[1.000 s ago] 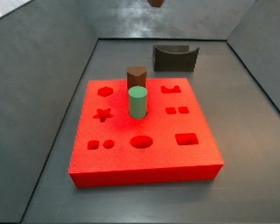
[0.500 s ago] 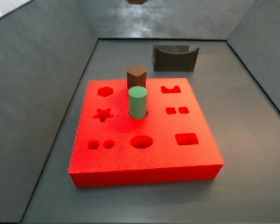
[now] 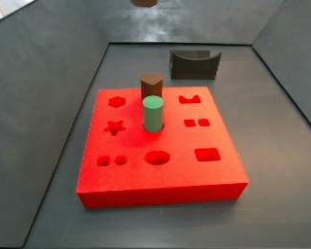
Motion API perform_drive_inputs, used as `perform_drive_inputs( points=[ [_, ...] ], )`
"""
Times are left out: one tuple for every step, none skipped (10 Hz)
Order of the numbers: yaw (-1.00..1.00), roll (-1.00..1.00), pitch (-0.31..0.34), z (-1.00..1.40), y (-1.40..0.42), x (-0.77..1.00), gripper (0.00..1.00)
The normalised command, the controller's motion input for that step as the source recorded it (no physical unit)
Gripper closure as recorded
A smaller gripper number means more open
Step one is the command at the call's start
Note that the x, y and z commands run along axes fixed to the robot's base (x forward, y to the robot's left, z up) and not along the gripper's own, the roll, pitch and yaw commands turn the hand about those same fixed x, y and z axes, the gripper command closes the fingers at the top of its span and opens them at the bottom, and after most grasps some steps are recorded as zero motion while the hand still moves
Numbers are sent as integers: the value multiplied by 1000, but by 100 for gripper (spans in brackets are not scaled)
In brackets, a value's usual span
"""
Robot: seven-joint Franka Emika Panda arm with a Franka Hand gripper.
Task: Pick up the hexagon object. Move up. Place the hexagon object on the fixture. Regrasp the hexagon object. Move to above the board. Insert the hexagon object.
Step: Insert the hexagon object.
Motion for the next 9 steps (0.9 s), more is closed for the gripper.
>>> perform_drive_inputs(
  points=[
    [-197, -120, -44, -389, 503, -771, 100],
    [-106, -214, -89, -477, 557, -714, 100],
    [0, -334, -173, -506, 643, -723, 100],
    [0, -340, -170, -491, 669, -680, 100],
    [40, -403, -176, -383, 589, -557, 100],
    [0, -371, -143, -466, 469, -463, 100],
    [0, -344, -126, -511, 291, -400, 100],
    [0, -244, -101, -649, 0, 0, 100],
    [-14, -209, -86, -671, -111, 97, 100]
  ],
)
